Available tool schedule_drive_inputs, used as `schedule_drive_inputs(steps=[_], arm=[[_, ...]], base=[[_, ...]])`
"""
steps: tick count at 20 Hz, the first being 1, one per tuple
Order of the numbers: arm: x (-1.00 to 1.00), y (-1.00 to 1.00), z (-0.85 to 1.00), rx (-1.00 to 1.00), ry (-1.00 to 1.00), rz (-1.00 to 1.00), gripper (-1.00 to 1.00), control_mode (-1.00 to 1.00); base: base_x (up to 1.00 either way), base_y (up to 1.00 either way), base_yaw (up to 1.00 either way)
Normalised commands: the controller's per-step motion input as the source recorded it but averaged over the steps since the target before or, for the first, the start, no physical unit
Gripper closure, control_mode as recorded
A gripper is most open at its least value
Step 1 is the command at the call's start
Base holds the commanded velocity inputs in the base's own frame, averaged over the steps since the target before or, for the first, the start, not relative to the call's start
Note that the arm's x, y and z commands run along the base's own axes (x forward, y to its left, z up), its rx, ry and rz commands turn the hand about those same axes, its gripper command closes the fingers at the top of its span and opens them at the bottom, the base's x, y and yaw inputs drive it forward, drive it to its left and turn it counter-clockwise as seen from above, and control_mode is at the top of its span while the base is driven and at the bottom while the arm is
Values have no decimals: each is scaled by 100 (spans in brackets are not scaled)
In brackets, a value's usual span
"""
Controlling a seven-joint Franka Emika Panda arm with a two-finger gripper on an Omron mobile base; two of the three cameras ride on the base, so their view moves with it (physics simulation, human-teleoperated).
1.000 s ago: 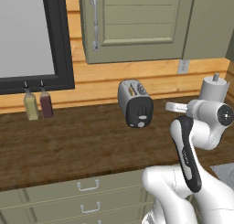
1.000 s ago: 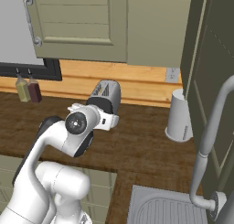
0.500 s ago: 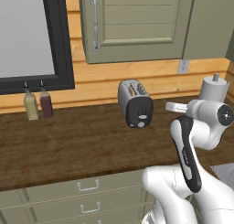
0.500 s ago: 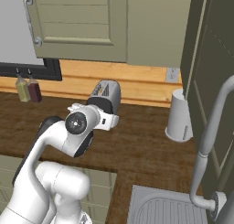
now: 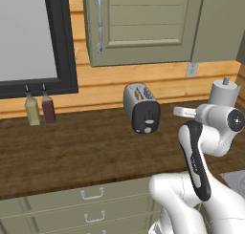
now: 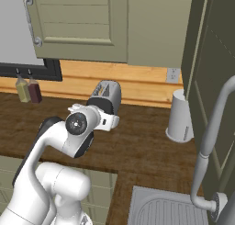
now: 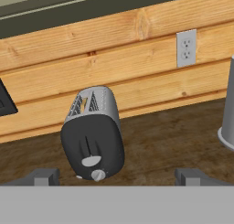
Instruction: Start the toaster. Once the lever pops up, take the bread to the plate on the dining counter.
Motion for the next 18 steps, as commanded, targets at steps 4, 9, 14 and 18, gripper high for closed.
schedule_drive_inputs(steps=[4, 9, 14, 18], arm=[[0, 0, 0, 0, 0, 0, -100, -100], [0, 0, 0, 0, 0, 0, -100, -100], [0, 0, 0, 0, 0, 0, -100, -100], [0, 0, 0, 0, 0, 0, -100, -100]], base=[[0, 0, 0], [0, 0, 0], [0, 0, 0], [0, 0, 0]])
